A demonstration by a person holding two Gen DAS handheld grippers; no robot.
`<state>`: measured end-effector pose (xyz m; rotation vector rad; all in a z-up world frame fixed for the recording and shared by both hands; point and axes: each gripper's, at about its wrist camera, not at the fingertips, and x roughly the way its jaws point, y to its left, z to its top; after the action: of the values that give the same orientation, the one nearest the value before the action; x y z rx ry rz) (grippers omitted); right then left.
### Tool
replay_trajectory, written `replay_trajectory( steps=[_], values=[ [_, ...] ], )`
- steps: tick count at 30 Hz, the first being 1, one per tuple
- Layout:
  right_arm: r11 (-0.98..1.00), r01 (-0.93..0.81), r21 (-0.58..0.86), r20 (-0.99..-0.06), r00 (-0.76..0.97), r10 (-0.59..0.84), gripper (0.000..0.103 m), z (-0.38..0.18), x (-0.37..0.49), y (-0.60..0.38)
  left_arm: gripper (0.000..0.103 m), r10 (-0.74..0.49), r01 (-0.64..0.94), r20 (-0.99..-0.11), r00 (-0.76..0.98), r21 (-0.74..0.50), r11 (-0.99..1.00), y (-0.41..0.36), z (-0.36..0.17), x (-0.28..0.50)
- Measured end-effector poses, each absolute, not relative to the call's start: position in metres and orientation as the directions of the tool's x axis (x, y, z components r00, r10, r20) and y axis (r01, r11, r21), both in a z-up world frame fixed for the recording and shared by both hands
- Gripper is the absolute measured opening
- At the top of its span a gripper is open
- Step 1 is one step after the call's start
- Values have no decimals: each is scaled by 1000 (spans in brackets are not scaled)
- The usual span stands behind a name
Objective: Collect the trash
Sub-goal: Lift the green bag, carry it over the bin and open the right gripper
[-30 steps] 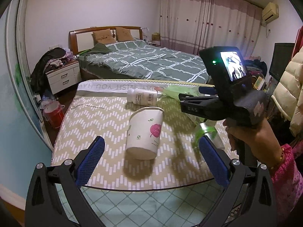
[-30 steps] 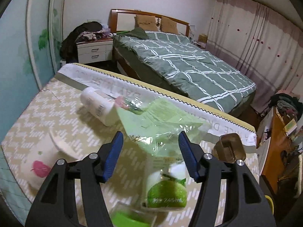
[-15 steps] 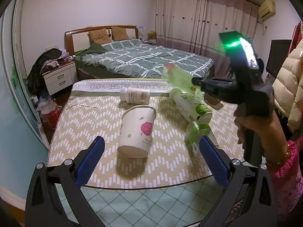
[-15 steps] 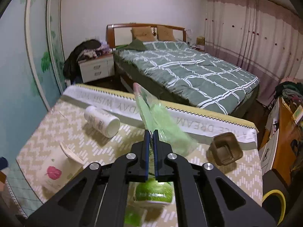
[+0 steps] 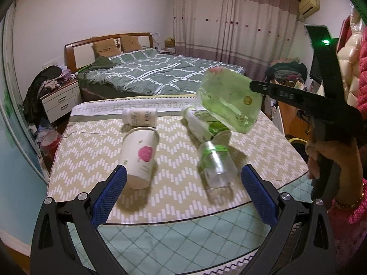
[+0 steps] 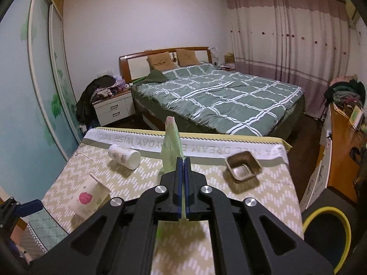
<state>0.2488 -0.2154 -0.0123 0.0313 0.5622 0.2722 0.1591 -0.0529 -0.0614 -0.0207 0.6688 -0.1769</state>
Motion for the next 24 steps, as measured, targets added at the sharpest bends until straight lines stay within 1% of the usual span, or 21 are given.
replay_trajectory(
  steps=[9,15,18,24],
  values=[
    [976,-120,179,-496,846,195,1,-15,213,-285,98,-215,228,-640,737,-64,972,-86,-71,163],
    [983,1,185,-484,870,90,1,-18,189,-339,98,-238,262,-666,707,-67,963,-109,-83,173],
    [981,84,173,-494,869,13,1,-24,181,-366,98,-241,269,-674,698,-64,961,-119,-88,178],
    [960,222,170,-545,833,-97,2,-53,177,-413,98,-218,260,-697,683,-47,964,-131,-101,193]
  ],
)
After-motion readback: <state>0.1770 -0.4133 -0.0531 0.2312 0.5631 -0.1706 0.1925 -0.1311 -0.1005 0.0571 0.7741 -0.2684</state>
